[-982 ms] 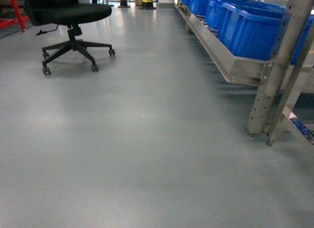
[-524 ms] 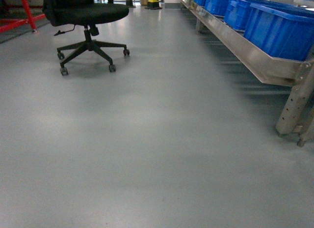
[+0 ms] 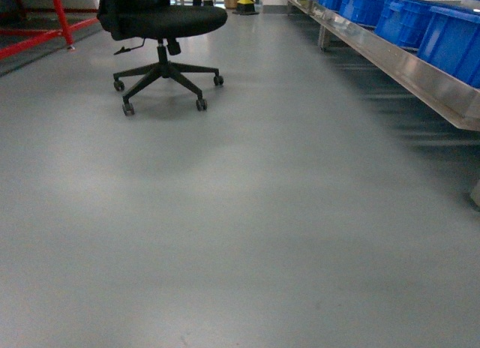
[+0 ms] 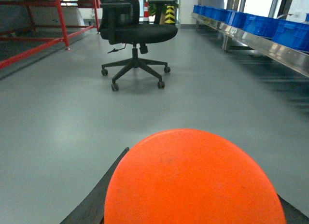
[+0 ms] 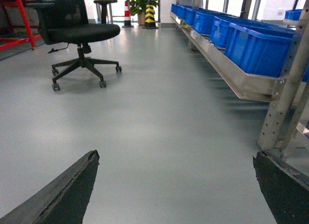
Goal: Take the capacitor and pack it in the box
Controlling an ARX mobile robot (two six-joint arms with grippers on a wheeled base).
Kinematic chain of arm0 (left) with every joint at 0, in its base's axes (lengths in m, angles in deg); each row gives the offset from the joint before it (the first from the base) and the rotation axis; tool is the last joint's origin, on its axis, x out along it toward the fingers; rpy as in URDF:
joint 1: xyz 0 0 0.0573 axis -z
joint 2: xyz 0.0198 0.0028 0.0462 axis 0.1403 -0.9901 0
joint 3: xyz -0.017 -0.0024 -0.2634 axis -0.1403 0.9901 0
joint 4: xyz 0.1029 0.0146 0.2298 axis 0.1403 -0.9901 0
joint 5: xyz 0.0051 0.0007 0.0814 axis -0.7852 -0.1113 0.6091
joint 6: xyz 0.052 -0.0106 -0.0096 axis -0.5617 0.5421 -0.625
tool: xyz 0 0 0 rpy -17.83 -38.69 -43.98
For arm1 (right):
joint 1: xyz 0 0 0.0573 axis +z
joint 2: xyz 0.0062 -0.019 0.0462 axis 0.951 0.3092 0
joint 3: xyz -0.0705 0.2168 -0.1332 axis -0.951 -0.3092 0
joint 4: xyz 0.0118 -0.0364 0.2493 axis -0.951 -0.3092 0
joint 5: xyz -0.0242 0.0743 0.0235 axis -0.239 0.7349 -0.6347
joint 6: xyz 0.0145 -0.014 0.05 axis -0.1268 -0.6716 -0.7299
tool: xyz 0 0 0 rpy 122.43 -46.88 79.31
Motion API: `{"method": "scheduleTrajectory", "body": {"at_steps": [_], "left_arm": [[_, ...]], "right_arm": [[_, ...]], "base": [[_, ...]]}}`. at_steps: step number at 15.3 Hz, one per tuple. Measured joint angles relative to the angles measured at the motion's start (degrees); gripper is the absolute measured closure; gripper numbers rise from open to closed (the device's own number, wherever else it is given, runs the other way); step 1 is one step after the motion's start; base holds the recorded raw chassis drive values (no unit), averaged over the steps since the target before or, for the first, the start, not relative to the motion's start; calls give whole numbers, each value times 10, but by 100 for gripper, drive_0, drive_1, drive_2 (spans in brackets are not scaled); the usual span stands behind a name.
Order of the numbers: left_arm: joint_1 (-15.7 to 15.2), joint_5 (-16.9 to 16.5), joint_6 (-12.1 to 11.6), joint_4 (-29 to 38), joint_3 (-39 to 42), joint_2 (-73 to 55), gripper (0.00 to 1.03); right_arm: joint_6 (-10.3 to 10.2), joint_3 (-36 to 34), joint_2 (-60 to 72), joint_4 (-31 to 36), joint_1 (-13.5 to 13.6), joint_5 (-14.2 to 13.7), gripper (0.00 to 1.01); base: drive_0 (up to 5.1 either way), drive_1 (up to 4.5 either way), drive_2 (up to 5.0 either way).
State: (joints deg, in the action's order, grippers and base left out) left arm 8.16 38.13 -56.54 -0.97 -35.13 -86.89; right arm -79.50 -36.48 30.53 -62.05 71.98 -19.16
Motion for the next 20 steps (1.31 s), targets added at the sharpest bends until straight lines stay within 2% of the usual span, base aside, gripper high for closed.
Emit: {"method": "scheduleTrajectory", "body": {"at_steps": [20], "left_arm": [[0, -2, 0, 0, 0, 0, 60]], "right_arm": [[0, 0, 0, 0, 0, 0, 3]], "base": [[-490, 242, 242]]}}
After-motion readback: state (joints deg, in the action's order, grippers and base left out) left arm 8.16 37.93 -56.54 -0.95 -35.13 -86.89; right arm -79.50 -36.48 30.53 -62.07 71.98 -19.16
